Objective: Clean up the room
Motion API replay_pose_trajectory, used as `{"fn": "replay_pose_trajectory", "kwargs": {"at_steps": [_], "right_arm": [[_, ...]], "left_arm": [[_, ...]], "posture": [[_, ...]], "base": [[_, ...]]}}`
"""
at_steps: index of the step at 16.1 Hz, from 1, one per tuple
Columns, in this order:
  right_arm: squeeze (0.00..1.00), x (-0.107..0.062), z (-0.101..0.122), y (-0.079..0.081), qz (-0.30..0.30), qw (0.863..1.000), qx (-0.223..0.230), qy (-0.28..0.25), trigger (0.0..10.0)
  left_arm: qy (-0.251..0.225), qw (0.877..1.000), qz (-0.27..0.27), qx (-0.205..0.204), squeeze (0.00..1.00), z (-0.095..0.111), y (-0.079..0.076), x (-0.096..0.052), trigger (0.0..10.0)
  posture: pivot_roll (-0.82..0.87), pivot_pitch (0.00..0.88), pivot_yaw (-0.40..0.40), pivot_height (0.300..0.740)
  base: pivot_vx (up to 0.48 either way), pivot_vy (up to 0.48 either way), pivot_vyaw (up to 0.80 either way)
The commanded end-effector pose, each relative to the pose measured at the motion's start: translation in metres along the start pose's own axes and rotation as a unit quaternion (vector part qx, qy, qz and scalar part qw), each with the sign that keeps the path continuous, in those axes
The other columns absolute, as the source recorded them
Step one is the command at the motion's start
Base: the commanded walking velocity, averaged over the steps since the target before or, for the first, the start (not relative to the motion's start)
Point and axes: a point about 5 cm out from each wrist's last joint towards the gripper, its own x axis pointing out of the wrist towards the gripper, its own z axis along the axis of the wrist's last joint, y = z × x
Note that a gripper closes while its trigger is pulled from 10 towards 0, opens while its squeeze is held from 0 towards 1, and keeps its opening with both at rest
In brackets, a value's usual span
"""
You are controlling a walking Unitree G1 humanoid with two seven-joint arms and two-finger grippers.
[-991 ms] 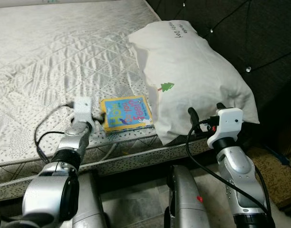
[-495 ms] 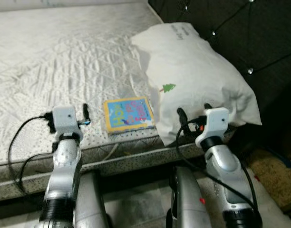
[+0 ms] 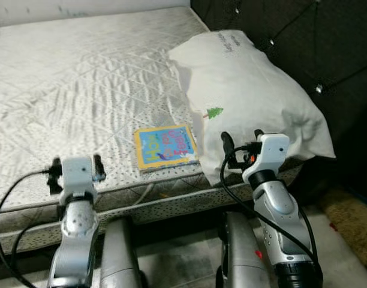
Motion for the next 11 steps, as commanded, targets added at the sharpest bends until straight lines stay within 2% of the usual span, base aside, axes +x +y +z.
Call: {"fn": "replay_pose_trajectory", "kwargs": {"at_steps": [1,4,7,11], "right_arm": [[0.0,0.002,-0.002,-0.002,-0.01,1.0,0.011,0.001,10.0],[0.0,0.007,-0.001,0.0,-0.008,1.0,0.015,-0.002,10.0],[0.0,0.012,0.003,0.001,-0.007,1.0,0.017,-0.011,10.0],[0.0,0.008,0.002,-0.004,-0.017,1.0,0.006,-0.01,10.0]], "left_arm": [[-0.011,1.0,-0.007,-0.001,0.0,0.007,0.001,-0.001,10.0],[-0.029,0.999,-0.005,-0.016,0.0,0.014,-0.003,0.003,10.0],[-0.033,0.999,-0.007,0.013,0.0,0.014,0.001,0.006,10.0],[-0.048,0.998,-0.028,-0.012,0.0,0.017,-0.006,0.004,10.0]], "posture": [[-0.01,0.0,0.051,0.588],[0.0,0.0,0.042,0.627],[0.0,0.0,0.038,0.66],[-0.01,0.0,0.035,0.703]], "base": [[0.0,0.0,0.0],[0.0,0.0,0.0],[0.0,0.0,0.0],[0.0,0.0,0.0]]}}
